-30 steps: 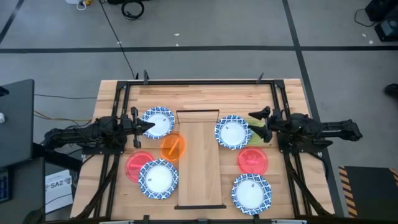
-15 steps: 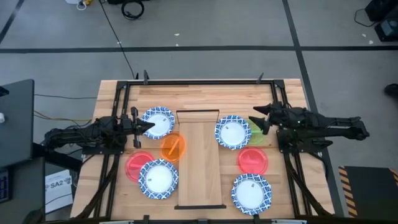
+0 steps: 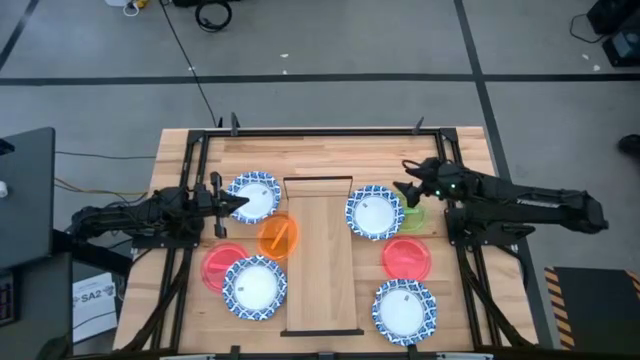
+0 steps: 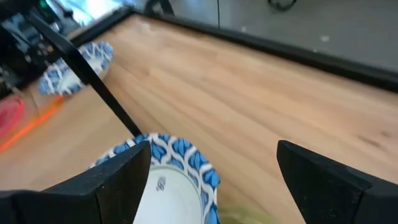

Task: Place and stack plates onto a shelf
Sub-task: Put the blue patterned bowl on the shelf

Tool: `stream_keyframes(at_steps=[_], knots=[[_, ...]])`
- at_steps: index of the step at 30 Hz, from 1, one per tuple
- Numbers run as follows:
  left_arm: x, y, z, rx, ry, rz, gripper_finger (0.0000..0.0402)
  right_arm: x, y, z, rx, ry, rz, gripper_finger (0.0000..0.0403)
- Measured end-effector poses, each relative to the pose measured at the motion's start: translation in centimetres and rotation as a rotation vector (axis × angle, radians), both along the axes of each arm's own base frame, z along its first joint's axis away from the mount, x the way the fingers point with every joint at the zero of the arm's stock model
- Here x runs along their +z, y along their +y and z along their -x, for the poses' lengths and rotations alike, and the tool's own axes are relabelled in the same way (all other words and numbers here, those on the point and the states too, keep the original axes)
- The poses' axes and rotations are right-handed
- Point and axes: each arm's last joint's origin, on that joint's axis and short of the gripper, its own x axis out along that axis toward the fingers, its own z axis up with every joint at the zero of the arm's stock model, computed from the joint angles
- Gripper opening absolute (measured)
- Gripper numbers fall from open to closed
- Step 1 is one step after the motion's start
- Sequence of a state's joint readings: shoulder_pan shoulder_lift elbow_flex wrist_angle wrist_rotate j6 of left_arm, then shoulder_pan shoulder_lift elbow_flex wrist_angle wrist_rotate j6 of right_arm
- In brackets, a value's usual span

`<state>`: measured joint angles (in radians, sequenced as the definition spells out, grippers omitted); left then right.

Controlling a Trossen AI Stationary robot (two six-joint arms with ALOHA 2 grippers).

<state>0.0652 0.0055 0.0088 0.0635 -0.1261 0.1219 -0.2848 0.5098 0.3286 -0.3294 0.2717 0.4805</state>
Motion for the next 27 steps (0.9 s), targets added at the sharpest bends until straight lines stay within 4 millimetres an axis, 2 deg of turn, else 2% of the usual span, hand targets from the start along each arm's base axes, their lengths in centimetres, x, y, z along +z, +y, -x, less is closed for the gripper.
stream_keyframes(at_steps=[10,27], knots=[[0.0,0.0,0.0,0.000,0.000,0.000,0.0013,-1.3,-1.3,-0.7,-0.049,0.104,-0.056,0.0354],[0.0,0.0,0.0,0.000,0.000,0.000,0.0013,-3.9,-1.7,-2.5,0.048,0.251,-0.195,0.0354]])
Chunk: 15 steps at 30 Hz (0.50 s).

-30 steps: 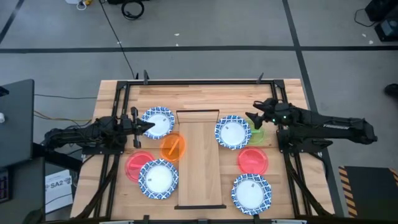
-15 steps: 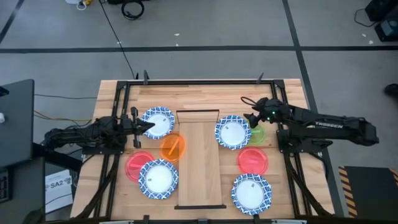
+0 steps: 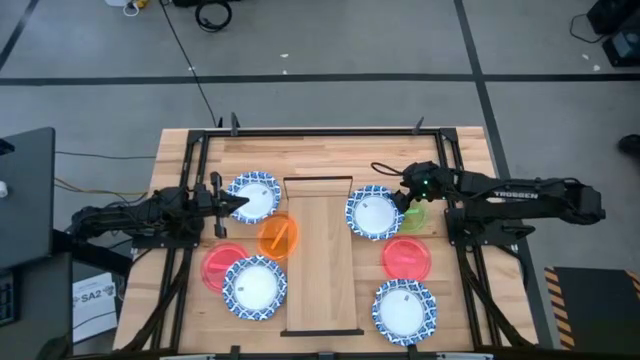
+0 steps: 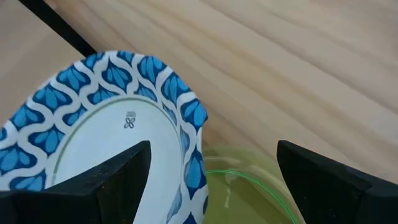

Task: Place and stack plates onto a shelf
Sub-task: Put the blue patterned bowl on the shelf

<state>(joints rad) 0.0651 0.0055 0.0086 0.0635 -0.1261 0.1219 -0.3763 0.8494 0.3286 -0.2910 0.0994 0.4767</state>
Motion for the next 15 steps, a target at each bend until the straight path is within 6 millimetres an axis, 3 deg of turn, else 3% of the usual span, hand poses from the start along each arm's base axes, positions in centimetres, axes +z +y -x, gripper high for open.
stream_keyframes(at_steps=[15], knots=[[0.0,0.0,0.0,0.000,0.000,0.000,0.0013,-1.7,-0.3,-1.2,0.041,0.060,-0.079,0.0346]])
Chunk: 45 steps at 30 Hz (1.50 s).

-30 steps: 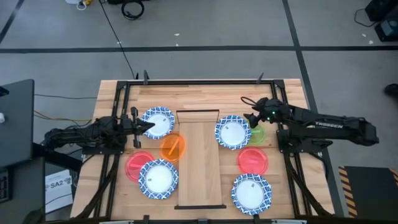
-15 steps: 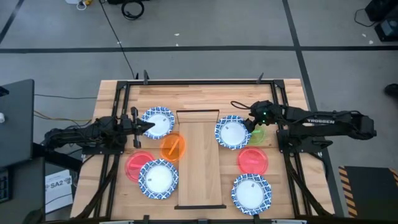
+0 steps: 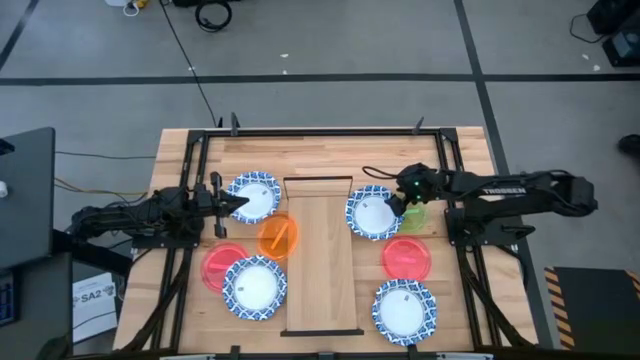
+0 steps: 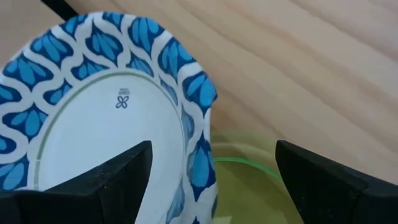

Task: Place and stack plates onto a shelf
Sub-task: Put the blue patterned bowl on the shelf

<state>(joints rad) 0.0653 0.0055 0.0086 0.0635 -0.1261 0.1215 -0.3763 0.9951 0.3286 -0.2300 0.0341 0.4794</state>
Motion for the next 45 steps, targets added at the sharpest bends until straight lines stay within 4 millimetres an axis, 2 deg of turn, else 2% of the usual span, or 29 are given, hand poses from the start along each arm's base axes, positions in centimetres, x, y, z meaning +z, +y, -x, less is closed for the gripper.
stream_keyframes(at_steps=[4,7,19,25,45], knots=[[0.00,0.00,0.00,0.000,0.000,0.000,0.0013,-0.13,-0.02,-0.24,0.016,-0.010,-0.017,0.0341],[0.01,0.00,0.00,0.000,0.000,0.000,0.0013,-0.12,-0.02,-0.31,0.021,-0.017,-0.019,0.0322],[0.00,0.00,0.00,0.000,0.000,0.000,0.0013,-0.12,-0.04,-0.30,0.019,-0.015,-0.015,0.0181],[0.00,0.00,0.00,0.000,0.000,0.000,0.0013,-0.12,-0.04,-0.30,0.019,-0.015,-0.014,0.0132],[0.00,0.00,0.00,0.000,0.000,0.000,0.0013,-0.11,-0.04,-0.31,0.018,-0.016,-0.014,0.0041]])
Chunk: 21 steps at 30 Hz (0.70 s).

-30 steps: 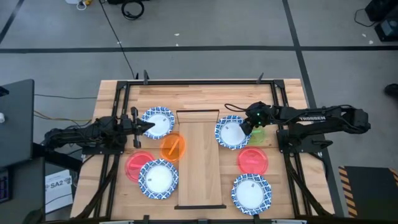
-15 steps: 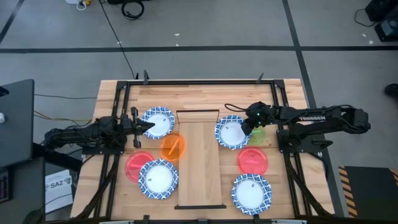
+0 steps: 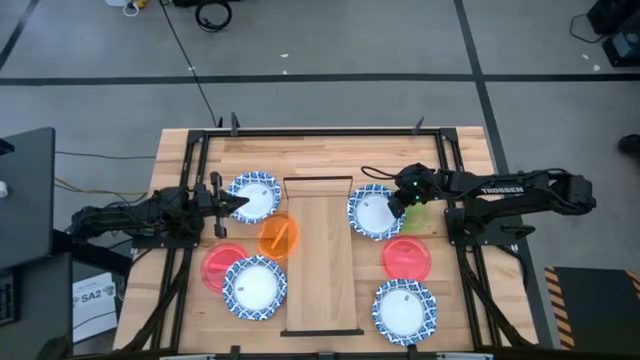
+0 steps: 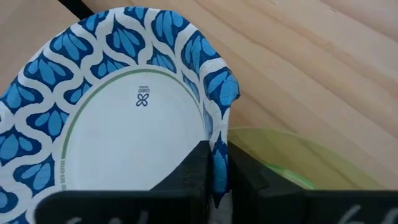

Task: Place and stack plates onto a shelf
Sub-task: Put the blue patterned bowl on the shelf

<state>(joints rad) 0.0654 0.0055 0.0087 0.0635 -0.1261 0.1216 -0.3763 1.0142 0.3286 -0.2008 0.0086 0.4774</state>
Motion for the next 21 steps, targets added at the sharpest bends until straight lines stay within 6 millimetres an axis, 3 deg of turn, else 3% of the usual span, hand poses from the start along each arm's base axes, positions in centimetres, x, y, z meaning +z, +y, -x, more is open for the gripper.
stream_keyframes(at_steps=[9,21], knots=[[0.01,0.00,0.00,0.000,0.000,0.000,0.0013,0.00,0.00,0.00,0.001,0.000,0.000,0.0013],[0.00,0.00,0.00,0.000,0.000,0.000,0.0013,0.20,0.01,-0.26,0.027,-0.041,-0.016,0.0010]])
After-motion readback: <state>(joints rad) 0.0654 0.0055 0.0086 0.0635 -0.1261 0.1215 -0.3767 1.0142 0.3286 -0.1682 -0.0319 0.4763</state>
